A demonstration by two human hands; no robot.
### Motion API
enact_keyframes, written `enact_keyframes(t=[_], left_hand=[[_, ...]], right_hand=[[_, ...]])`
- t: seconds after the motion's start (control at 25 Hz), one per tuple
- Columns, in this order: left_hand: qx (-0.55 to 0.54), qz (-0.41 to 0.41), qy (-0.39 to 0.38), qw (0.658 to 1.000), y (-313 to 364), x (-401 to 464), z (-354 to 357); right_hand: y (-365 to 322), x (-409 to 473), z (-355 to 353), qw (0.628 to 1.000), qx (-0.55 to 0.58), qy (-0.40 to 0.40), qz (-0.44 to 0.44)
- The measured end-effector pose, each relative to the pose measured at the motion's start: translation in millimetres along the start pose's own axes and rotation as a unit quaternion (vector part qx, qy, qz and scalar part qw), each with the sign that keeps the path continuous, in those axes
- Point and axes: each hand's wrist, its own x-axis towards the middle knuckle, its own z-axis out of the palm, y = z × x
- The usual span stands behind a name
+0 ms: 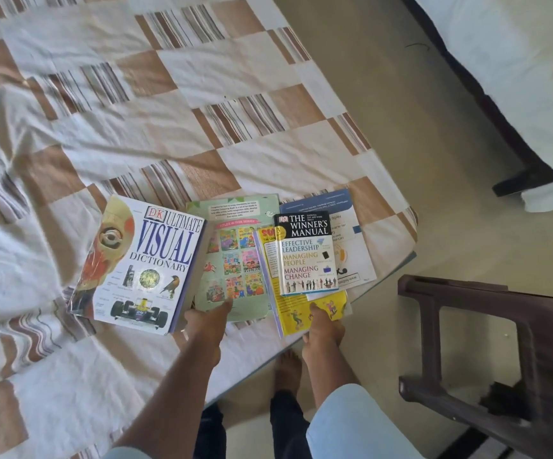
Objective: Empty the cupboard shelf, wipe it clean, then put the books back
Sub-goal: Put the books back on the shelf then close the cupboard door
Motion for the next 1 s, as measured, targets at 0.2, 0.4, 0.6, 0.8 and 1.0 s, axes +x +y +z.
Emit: enact_keyframes(t=[0.2, 0.4, 0.6, 0.8, 1.0], left_hand=[[0.161, 0.017, 0.052, 0.985, 6.4, 3.3, 1.2], [0.211, 0.040, 0.119, 0.969, 7.2, -5.9, 14.7], [0.118, 0.074, 0.125, 0.982, 6.5, -7.2, 19.3], [0.059, 0.093, 0.079, 0.991, 7.6, 6.2, 13.2], [-0.086, 0.082, -0.062, 0.991, 16.1, -6.2, 28.3]], right_hand=[[-13.2, 4.1, -11.8, 0.993, 0.109, -0.031, -0.010], [-28.7, 8.4, -21.1, 0.980, 0.168, -0.102, -0.010], [-30.3, 22.2, -27.8, 0.990, 0.068, -0.124, 0.020], [-40.6, 35.1, -26.3, 0.996, 0.013, -0.083, 0.022], [-50.2, 36.3, -40.9, 0.983, 0.153, -0.106, -0.003]])
